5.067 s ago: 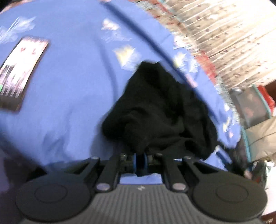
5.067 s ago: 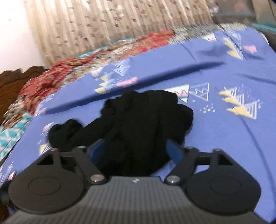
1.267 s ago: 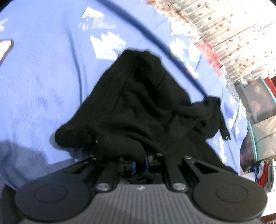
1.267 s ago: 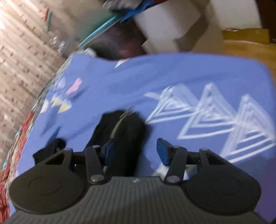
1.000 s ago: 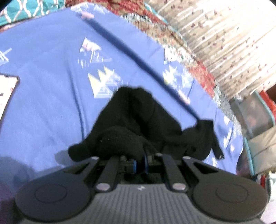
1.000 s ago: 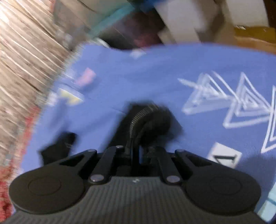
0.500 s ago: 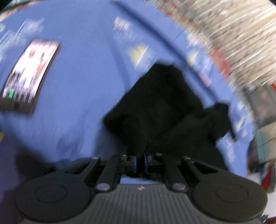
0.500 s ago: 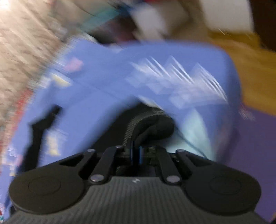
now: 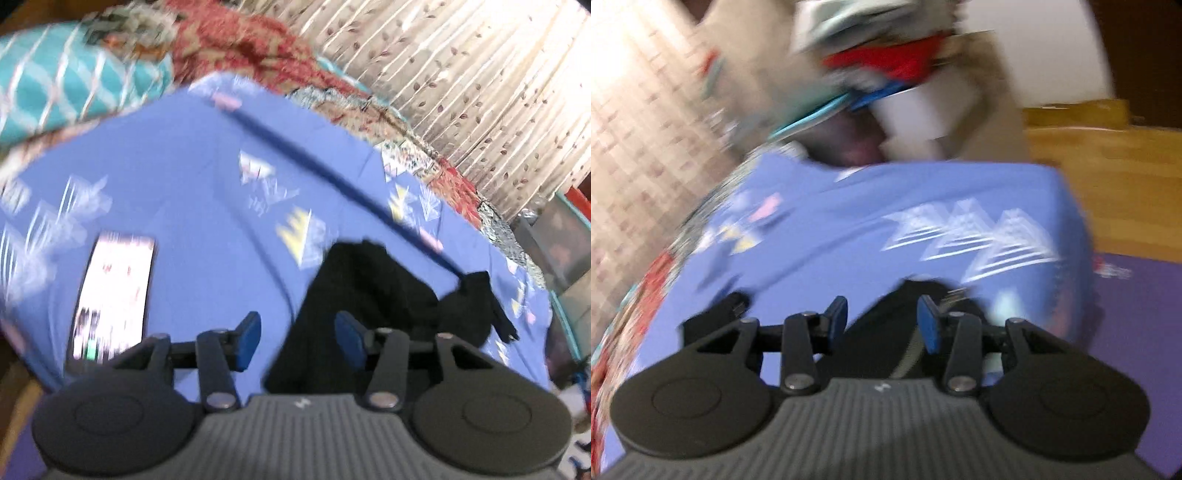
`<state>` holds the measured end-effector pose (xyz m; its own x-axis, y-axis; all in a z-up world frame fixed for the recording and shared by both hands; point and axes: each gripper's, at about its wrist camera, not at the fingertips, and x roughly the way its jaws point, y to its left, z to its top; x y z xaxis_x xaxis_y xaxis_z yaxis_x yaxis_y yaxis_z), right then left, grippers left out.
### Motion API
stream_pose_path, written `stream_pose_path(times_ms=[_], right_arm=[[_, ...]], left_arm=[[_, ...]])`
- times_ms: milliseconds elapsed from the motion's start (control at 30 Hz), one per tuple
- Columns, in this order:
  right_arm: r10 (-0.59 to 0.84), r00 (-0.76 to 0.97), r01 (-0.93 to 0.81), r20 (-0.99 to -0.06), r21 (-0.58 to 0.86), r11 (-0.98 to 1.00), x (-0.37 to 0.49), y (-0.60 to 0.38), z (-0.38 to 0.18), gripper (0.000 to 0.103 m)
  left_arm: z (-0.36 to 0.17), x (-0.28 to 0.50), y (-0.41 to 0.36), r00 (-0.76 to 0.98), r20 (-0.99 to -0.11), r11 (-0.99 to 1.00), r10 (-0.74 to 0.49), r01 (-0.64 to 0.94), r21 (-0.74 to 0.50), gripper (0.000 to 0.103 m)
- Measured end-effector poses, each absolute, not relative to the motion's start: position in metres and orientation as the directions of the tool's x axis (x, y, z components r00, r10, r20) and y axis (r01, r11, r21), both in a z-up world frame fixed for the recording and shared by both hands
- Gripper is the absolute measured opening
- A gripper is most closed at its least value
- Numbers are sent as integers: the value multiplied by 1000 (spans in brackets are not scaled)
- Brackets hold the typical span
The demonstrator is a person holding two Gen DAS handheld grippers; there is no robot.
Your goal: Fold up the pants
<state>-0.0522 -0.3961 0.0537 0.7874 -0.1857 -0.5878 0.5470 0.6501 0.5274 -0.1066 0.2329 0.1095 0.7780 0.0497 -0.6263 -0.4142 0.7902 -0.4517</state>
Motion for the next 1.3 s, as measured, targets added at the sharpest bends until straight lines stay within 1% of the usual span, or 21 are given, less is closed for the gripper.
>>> stream_pose_path(times_ms=[133,233,300,467,533,567,600,633,700,767,800,833,867,900,933,967,1000,1133,1233,1267,1300], right_arm=[[-10,812,409,-584,556,723,-1,-363,49,45],[83,802,343,-591,570,747,41,-344,40,45],[117,786,327,-607,569,755,72,-334,38,45],[177,769,257,-614,550,794,153,-314,39,46],[193,760,237,-620,542,806,189,-308,33,47],[204,753,232,-626,543,807,208,-306,28,51],[217,745,225,-631,544,808,221,-306,22,55],[223,734,229,-642,543,808,242,-302,14,56],[243,712,225,-659,542,810,264,-293,-1,57],[235,698,251,-676,538,805,293,-284,-18,57],[230,696,272,-681,546,793,303,-283,-25,58],[227,692,295,-685,556,777,311,-282,-32,57],[210,693,326,-690,559,763,318,-282,-39,45],[200,701,333,-685,562,757,320,-282,-40,24],[207,698,325,-685,562,761,322,-284,-39,23],[217,699,311,-681,562,766,321,-288,-34,10],[202,715,293,-670,549,783,316,-295,-25,8],[105,790,263,-603,489,831,277,-345,22,8],[-72,790,361,-608,368,857,243,-398,44,8],[-105,776,389,-622,341,856,235,-410,43,10],[-105,759,412,-642,349,842,229,-420,41,17]], left_arm=[[124,-38,218,783,-620,878,52,-331,-345,56],[118,25,203,769,-639,908,4,-271,-321,63],[104,69,194,742,-670,913,-13,-264,-310,78],[59,147,183,651,-759,915,-24,-292,-279,79],[42,167,179,622,-782,911,-35,-302,-281,75],[36,175,175,612,-790,911,-40,-303,-280,70],[32,180,170,606,-795,914,-41,-299,-275,56],[25,183,170,599,-800,917,-39,-296,-266,49],[20,188,164,592,-806,927,8,-307,-216,27],[21,188,163,601,-799,930,27,-308,-200,15],[23,188,165,606,-795,926,24,-313,-211,11],[26,188,168,610,-792,920,23,-323,-223,10],[29,187,171,614,-789,914,28,-335,-229,9],[33,187,175,617,-786,909,36,-347,-230,9],[37,187,178,620,-783,905,43,-357,-233,9],[43,184,183,628,-776,897,55,-372,-238,8],[48,181,187,638,-767,890,68,-387,-243,8],[71,163,212,699,-708,846,100,-435,-310,8],[73,155,226,714,-691,828,112,-451,-333,8],[70,161,227,705,-701,828,104,-452,-332,8],[64,164,226,689,-719,827,91,-454,-331,8]])
